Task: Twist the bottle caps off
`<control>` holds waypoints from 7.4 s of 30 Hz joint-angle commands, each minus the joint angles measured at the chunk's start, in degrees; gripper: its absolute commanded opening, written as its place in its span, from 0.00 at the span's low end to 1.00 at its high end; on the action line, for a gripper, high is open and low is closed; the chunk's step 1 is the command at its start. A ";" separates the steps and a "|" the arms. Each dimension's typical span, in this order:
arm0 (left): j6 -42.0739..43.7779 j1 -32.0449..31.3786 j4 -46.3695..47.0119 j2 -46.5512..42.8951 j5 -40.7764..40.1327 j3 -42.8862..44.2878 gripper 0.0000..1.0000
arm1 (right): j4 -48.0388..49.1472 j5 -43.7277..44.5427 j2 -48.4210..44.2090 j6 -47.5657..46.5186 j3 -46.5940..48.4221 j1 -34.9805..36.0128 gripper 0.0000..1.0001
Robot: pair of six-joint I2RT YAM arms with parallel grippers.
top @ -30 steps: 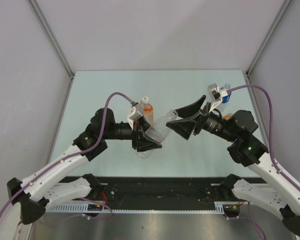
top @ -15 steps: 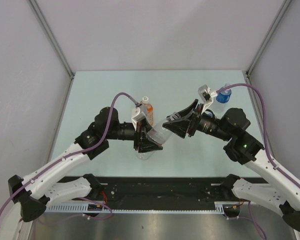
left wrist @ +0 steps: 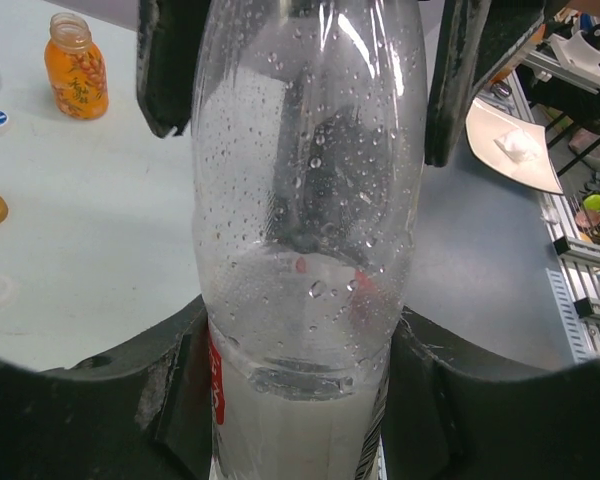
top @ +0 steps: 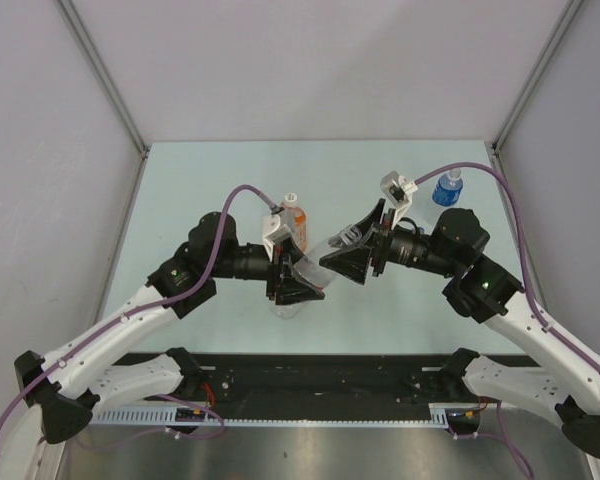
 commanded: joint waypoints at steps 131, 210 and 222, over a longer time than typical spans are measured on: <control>2.74 0.03 -11.99 -23.60 -55.92 -7.02 1.00 | -4.27 55.76 42.03 -7.85 16.16 -10.85 0.72; -10.01 9.61 -21.22 -28.35 -59.17 -12.12 0.99 | 23.67 56.55 43.86 -15.50 10.28 9.46 0.78; -9.13 9.61 -21.04 -28.61 -58.99 -12.21 0.98 | 23.06 56.02 47.39 -14.97 11.68 8.05 0.42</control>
